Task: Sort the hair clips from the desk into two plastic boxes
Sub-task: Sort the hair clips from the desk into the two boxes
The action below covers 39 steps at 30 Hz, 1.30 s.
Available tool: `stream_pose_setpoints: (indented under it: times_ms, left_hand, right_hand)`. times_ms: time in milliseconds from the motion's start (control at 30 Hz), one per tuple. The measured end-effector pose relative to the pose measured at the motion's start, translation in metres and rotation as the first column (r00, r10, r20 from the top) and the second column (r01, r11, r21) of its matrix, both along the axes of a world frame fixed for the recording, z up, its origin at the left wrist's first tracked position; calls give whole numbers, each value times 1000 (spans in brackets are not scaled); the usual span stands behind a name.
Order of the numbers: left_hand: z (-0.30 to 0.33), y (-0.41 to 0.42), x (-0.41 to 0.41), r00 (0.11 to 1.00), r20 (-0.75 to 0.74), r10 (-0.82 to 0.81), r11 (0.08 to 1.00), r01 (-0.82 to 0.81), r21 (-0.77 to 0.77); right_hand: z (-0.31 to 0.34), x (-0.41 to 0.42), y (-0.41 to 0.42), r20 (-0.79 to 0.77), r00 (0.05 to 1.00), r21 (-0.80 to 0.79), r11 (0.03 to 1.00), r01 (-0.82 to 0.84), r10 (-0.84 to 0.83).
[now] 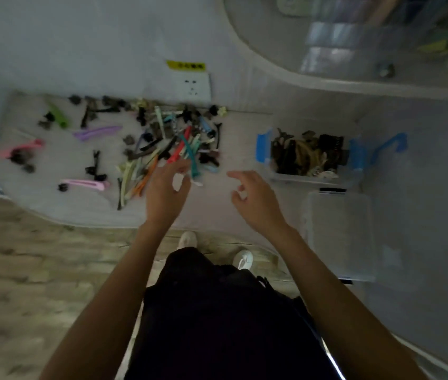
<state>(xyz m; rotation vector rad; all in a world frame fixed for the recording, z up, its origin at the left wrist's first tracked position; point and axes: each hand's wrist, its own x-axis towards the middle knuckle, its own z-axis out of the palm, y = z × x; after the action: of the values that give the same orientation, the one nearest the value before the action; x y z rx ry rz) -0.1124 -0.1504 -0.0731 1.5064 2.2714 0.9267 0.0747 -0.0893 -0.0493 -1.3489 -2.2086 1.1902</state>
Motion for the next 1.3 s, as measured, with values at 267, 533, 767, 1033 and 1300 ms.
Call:
stream_pose_setpoints:
  times_ms: [267, 533, 767, 1033, 1300]
  left_hand:
    - [-33, -68, -99, 923, -188, 334, 822, -384, -420]
    - [-57, -58, -142, 990, -66, 125, 890, -142, -434]
    - [-40, -39, -184, 960, -60, 275, 850, -272, -451]
    - [-32, -7, -212, 900, 148, 409, 815, -288, -502]
    - [-31, -24, -217, 810, 390, 438, 881, -302, -363]
  right_hand:
    - [-55, -95, -9, 358, 926, 55, 988, -145, 116]
    - [-63, -140, -3, 462, 887, 143, 987, -77, 2]
    - [-61, -143, 6, 450, 874, 259, 963, 71, -185]
    - [-53, -171, 32, 516, 822, 175, 969, 174, -241]
    - [-61, -143, -9, 514, 849, 167, 985, 43, -124]
